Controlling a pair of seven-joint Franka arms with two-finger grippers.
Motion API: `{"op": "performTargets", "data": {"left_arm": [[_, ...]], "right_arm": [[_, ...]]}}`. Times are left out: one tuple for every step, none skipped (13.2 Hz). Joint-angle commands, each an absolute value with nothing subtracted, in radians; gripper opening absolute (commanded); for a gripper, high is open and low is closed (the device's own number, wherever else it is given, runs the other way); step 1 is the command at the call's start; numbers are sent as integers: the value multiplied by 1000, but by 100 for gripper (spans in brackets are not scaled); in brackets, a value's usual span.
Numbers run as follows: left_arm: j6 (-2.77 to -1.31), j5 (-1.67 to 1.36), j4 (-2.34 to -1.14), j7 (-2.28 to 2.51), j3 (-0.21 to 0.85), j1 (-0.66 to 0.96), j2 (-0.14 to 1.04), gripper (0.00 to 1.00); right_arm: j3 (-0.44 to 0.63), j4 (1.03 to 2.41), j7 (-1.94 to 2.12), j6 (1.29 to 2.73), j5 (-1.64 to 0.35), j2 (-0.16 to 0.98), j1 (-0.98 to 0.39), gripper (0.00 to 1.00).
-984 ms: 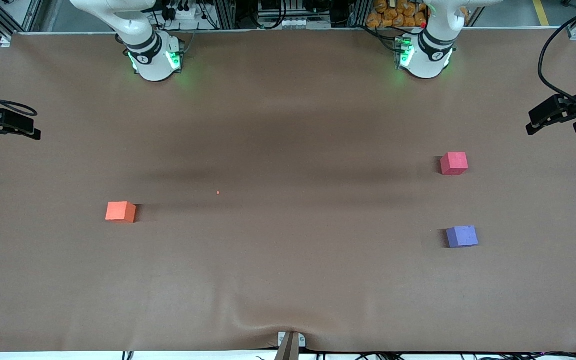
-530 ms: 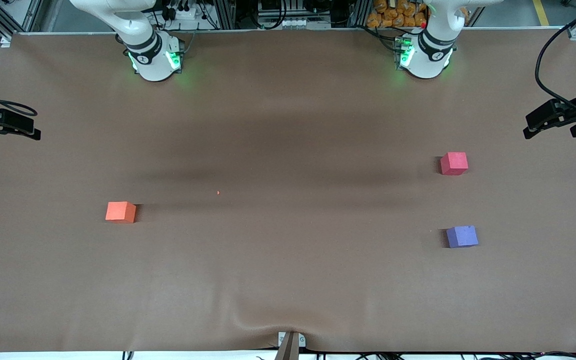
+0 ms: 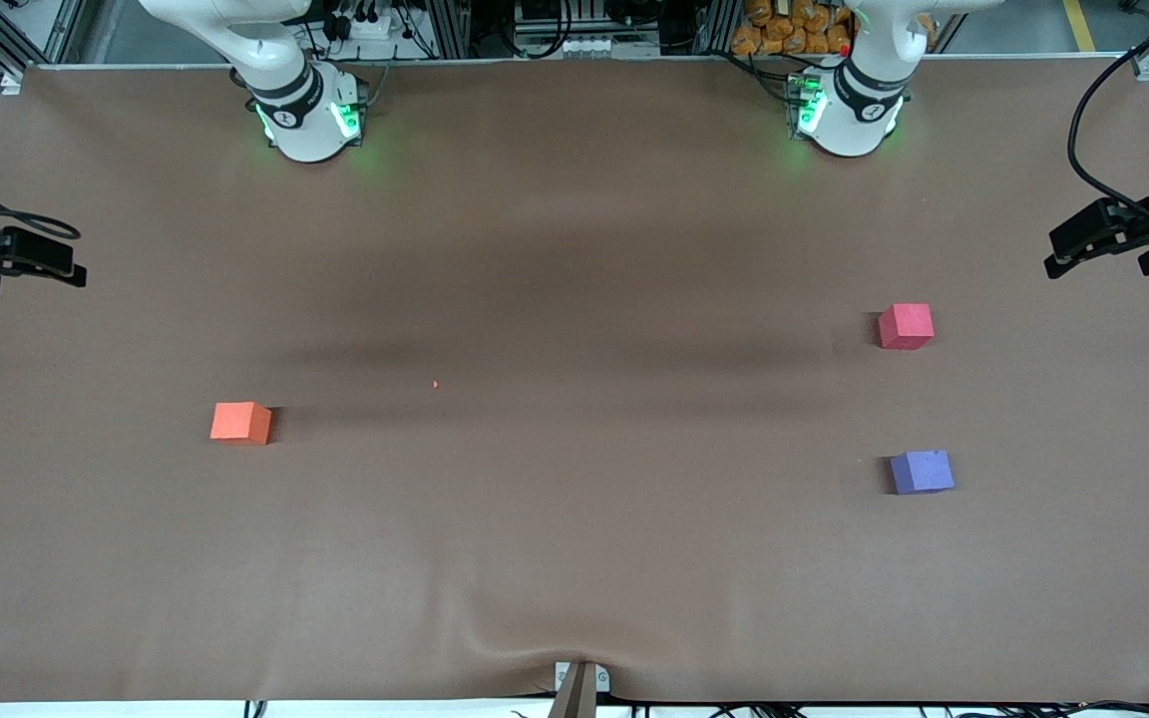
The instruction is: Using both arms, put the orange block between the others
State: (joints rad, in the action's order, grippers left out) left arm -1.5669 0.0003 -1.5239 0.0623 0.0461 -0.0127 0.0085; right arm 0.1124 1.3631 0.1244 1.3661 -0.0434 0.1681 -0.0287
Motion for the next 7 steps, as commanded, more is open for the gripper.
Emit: {"op": "performTargets", "data": {"left_arm": [[-1574,-12,-1520,40,49,-15,8,100],[-1574,-12,-1520,40,48,-17,6,100],[-1572,-12,-1520,40,48,-17,8,100],[-1572,-12,-1523,38,48,-18,8,100],[-1572,-12,-1523,40,48,-21,6,100],[-1572,-12,-1523,32,48,-26,8,100],[-1572,-14,-1525,14,46,-28,11,100]], "right_arm": [[109,1376,118,1385,-34,187,-26,100],[109,1381,118,1400,-34,195,-26,100],[110,1382,118,1413,-34,213,-26,100],[109,1382,118,1425,-34,234,-26,100],[110,1384,118,1437,-34,259,-25,100],[109,1385,117,1453,-34,288,-23,100],[110,1391,118,1477,-34,319,-20,100]]}}
